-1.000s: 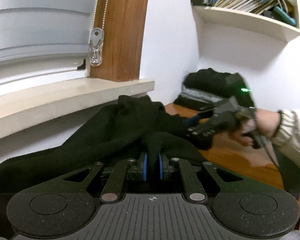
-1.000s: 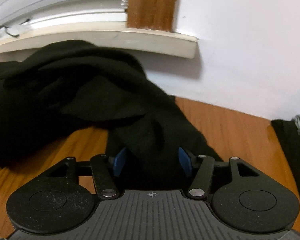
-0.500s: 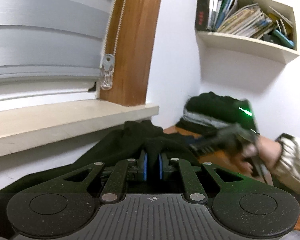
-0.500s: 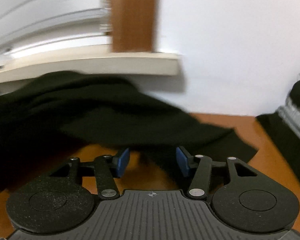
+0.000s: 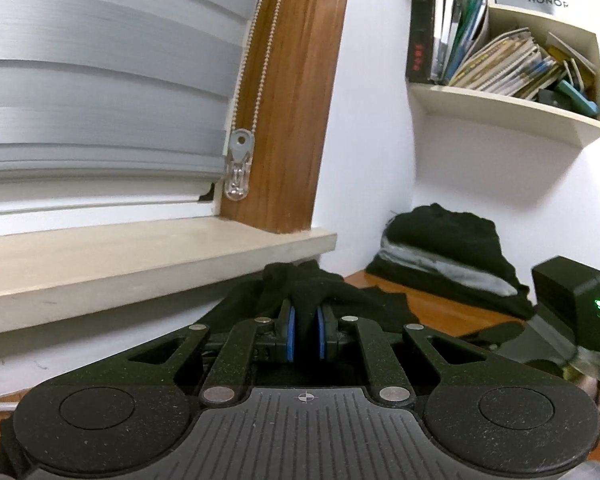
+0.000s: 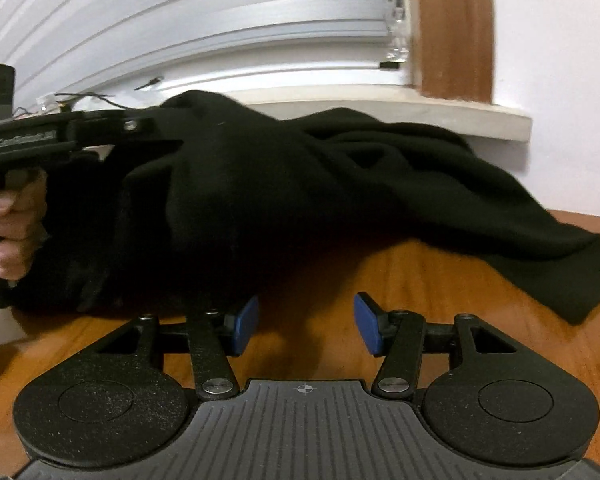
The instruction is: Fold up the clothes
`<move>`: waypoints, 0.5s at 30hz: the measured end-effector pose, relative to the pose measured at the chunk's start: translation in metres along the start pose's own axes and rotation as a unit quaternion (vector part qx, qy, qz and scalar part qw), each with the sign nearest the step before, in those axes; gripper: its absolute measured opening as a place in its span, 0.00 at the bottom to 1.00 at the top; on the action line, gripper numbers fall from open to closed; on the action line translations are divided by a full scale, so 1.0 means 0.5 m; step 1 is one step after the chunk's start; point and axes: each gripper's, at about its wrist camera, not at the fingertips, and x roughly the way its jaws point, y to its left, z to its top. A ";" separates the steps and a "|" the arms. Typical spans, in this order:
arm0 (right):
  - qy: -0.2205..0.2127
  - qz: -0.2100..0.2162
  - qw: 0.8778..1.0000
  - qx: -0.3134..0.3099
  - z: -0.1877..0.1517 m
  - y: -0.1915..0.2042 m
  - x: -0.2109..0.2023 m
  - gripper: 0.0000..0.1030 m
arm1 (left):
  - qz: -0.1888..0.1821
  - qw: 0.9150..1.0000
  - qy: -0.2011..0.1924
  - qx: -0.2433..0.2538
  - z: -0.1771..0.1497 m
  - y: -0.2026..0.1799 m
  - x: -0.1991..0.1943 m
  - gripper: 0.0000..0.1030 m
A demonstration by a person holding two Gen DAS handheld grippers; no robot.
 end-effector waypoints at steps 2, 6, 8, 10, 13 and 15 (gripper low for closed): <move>0.003 0.002 1.000 0.001 -0.004 0.008 -0.004 0.54 | 0.001 1.000 -0.001 -0.002 0.001 0.002 -0.001 0.11; 0.009 0.019 1.000 0.009 -0.008 0.022 -0.008 0.56 | 0.001 1.000 0.001 0.001 0.002 0.002 -0.002 0.11; 0.007 0.034 0.999 0.017 -0.005 0.028 -0.009 0.56 | 0.003 1.000 0.000 0.003 0.003 0.001 -0.004 0.11; 0.004 0.045 0.999 0.022 0.001 0.033 0.001 0.56 | 0.004 1.000 -0.002 0.002 0.004 0.002 -0.006 0.11; 0.002 0.049 0.998 0.031 0.005 0.041 0.020 0.56 | 0.004 1.000 -0.002 0.002 0.004 0.003 -0.007 0.11; -0.004 0.051 0.998 0.039 0.005 0.043 0.027 0.55 | 0.003 1.000 -0.001 0.002 0.005 0.003 -0.007 0.11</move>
